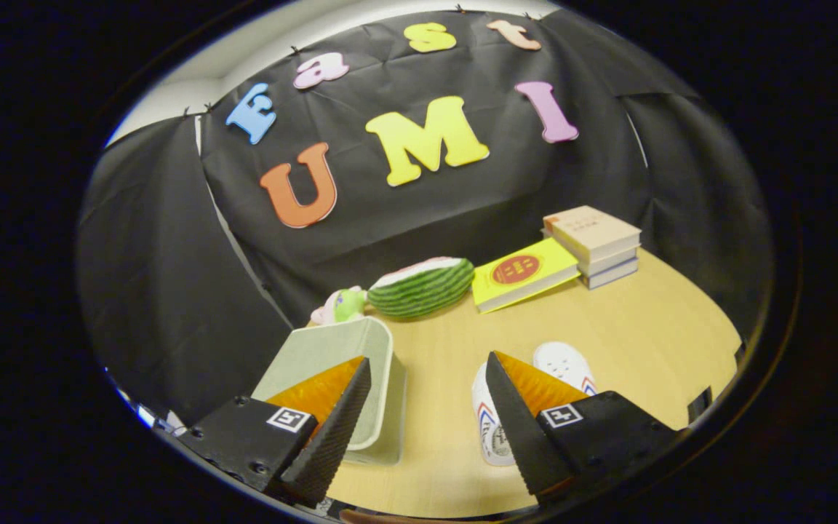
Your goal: Open the storage box then place both shoes into the box .Put the left shoe in first, then the right shoe, with the right side of both shoes facing outward in a uniform manner.
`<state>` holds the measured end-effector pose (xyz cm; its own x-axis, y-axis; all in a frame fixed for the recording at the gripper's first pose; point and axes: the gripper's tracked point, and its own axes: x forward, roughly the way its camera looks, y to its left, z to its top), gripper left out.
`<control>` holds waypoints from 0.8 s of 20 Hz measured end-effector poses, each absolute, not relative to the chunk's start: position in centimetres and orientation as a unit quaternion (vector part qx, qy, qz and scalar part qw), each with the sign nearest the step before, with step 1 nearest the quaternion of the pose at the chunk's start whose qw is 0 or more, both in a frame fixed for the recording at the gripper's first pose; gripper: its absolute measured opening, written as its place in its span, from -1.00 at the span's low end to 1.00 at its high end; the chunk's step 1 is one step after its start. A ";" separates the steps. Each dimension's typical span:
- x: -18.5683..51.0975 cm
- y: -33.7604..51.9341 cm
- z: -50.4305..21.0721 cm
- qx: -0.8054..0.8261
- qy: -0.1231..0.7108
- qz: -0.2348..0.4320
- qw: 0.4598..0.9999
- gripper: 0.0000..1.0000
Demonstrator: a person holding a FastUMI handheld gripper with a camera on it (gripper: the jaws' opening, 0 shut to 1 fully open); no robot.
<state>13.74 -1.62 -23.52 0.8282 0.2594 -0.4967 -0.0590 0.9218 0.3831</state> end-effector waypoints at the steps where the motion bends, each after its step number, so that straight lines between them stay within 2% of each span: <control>1: 14.1 -0.7 -24.5 0.198 0.299 0.107 0.927 0.99; 7: 17.5 3.0 -28.6 0.286 0.361 0.211 0.862 0.98; 16: 20.3 7.0 -30.9 0.413 0.435 0.380 0.704 0.97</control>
<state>20.32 6.96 -30.94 0.3318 0.8948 -0.2988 -0.1767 0.3701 0.9120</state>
